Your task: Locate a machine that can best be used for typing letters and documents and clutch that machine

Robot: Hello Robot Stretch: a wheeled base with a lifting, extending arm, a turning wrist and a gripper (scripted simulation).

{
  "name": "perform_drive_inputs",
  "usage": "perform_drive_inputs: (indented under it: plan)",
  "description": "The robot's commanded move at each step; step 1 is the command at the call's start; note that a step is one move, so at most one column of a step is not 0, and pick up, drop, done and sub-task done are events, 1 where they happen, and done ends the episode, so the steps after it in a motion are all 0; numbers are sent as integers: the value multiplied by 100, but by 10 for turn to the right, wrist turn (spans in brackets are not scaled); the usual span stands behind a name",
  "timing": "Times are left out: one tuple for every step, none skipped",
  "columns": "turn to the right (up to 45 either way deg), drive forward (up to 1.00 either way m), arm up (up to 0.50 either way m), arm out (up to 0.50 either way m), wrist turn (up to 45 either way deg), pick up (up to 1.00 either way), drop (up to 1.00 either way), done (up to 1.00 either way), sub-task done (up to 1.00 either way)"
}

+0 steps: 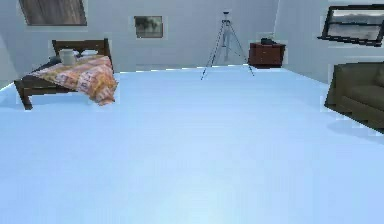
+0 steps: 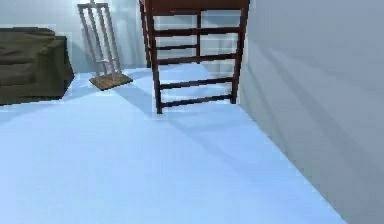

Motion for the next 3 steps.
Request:
perform_drive_inputs:
  plan:
    - [210, 0, 0, 0, 0, 0, 0, 0, 0]
    - [0, 100, 0, 0, 0, 0, 0, 0, 0]
    - [0, 100, 0, 0, 0, 0, 0, 0, 0]
